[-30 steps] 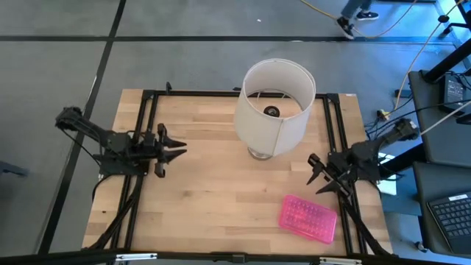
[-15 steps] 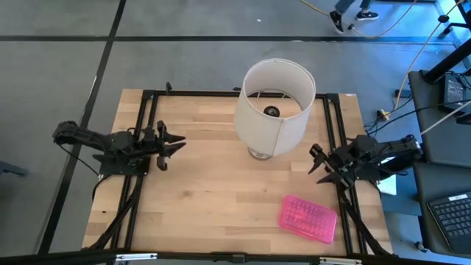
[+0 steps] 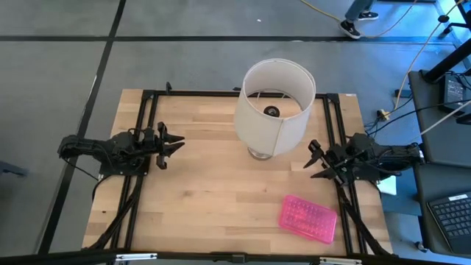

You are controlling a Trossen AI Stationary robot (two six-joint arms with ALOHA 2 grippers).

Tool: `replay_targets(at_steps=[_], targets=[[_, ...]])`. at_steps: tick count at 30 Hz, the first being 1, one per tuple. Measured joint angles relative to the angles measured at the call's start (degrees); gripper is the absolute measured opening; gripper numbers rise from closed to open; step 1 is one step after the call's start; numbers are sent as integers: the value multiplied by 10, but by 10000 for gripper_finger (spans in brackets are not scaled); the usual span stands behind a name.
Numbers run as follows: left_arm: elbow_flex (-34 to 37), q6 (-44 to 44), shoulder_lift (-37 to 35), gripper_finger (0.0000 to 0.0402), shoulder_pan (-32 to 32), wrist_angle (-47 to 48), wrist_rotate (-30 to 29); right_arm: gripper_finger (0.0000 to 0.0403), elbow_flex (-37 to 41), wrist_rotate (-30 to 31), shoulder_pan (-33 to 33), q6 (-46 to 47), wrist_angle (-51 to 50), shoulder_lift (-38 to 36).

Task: Pick & place school supplies into a supply box
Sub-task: Return to Home Position

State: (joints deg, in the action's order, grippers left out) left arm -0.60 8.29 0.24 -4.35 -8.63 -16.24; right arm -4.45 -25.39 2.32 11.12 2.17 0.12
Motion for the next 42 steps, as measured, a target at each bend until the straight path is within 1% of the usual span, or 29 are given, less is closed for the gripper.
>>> replay_targets(at_steps=[2,5,8,11,17,20,25,28,32,38,42], targets=[[1,6,-2,98,7,11,5,195,6,-2,-5,-10,10,0],[1,10,-2,98,15,12,11,195,40,-6,-8,-14,63,-1],[1,10,-2,98,20,12,18,195,40,-12,-8,-24,64,1],[1,10,-2,98,25,18,23,195,40,-23,-8,-26,89,-1],[1,-46,-1,98,31,58,16,195,40,-20,-8,-40,86,-1],[1,-69,2,98,31,57,14,195,40,22,-8,-41,76,-1],[1,-71,2,98,30,57,14,195,40,132,-8,-41,27,0],[1,-71,2,98,30,57,14,195,40,165,-8,-51,4,1],[1,-71,2,98,30,57,14,195,40,172,-8,-47,2,4],[1,-70,2,98,30,57,13,195,40,174,-8,38,2,4],[1,-70,2,98,30,57,13,195,40,173,-8,51,2,4]])
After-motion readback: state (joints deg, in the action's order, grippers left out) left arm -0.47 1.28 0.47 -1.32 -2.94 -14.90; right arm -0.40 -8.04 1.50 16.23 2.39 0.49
